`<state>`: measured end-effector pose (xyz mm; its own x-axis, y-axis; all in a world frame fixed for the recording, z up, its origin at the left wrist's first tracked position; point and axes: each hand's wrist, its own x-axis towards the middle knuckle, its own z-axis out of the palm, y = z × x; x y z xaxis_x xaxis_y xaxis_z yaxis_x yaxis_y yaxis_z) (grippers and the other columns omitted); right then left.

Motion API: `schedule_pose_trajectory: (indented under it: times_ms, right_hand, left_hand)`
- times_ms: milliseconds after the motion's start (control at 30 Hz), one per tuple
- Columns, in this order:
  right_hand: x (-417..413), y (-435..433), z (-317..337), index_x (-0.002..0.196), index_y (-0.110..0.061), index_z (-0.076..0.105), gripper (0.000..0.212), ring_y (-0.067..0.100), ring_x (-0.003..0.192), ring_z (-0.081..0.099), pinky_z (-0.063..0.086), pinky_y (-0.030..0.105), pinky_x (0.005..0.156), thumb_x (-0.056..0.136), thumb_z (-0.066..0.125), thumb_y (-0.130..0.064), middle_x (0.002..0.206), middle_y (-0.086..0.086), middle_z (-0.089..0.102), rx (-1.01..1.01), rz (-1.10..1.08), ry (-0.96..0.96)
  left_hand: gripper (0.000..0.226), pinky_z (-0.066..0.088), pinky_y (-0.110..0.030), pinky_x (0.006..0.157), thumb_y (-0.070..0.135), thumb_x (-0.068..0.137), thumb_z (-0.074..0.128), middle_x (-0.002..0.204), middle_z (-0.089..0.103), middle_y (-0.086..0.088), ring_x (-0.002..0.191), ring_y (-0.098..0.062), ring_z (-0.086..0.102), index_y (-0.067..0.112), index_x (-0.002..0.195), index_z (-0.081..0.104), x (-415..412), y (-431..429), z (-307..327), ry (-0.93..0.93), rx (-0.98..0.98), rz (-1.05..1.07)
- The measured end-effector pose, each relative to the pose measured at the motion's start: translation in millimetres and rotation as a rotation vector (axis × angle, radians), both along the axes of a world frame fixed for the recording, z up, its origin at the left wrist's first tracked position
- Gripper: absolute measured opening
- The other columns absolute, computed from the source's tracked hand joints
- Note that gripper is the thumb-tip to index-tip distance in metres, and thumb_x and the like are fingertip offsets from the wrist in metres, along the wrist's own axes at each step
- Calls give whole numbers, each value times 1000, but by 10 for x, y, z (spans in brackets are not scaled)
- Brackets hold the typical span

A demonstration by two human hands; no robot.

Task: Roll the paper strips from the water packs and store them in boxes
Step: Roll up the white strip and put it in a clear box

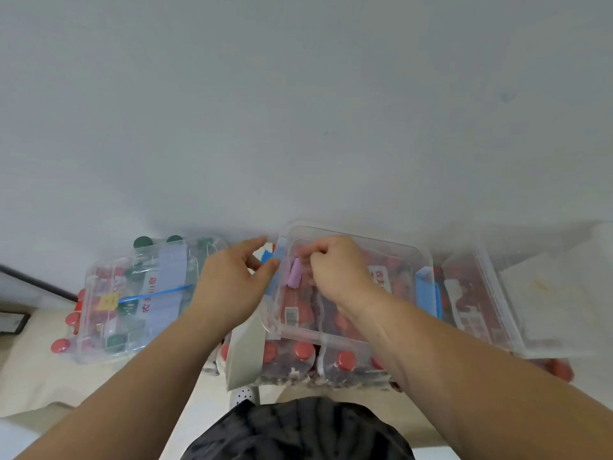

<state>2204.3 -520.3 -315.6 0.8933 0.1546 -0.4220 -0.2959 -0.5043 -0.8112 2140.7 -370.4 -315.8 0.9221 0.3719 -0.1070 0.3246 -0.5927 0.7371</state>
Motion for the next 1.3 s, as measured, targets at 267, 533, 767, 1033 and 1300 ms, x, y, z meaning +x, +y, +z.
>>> schedule_pose_trajectory:
  times_ms: [267,533,767,1033,1300]
  right_hand:
    - [-299,581,511,102,-19,76,18,13,88,68,53,28,82,95,60,-15,97,-3,75,37,387,-438]
    - [-719,1599,102,138,-19,55,44,25,134,47,38,37,112,97,60,-32,146,6,50,-164,635,-269]
    - [-737,1861,-581,156,-27,26,73,39,155,-1,6,52,127,93,54,-52,169,16,2,-569,384,-102]
    - [-718,1909,-581,133,-21,55,49,33,128,46,42,44,107,91,63,-45,135,9,54,-524,132,-145]
    - [-877,1934,-160,144,-26,44,61,28,132,43,41,41,109,91,64,-50,140,6,47,-413,133,-319]
  left_hand:
    - [30,48,-28,76,38,94,63,92,70,10,79,-11,65,26,121,67,-345,450,229,-29,142,207]
    - [31,49,-38,90,36,88,65,118,64,-2,101,-23,64,24,117,67,-953,1605,-200,51,218,367]
    - [69,44,-44,102,62,87,57,151,46,-7,130,-28,50,24,143,46,-1103,2202,-520,254,138,220]
    - [62,49,-35,92,41,91,64,140,59,-4,122,-25,59,18,145,45,-1190,2383,-521,264,-105,73]
    - [58,42,-30,87,42,88,66,126,63,-2,105,-18,60,22,140,55,-1100,2596,-295,28,-65,303]
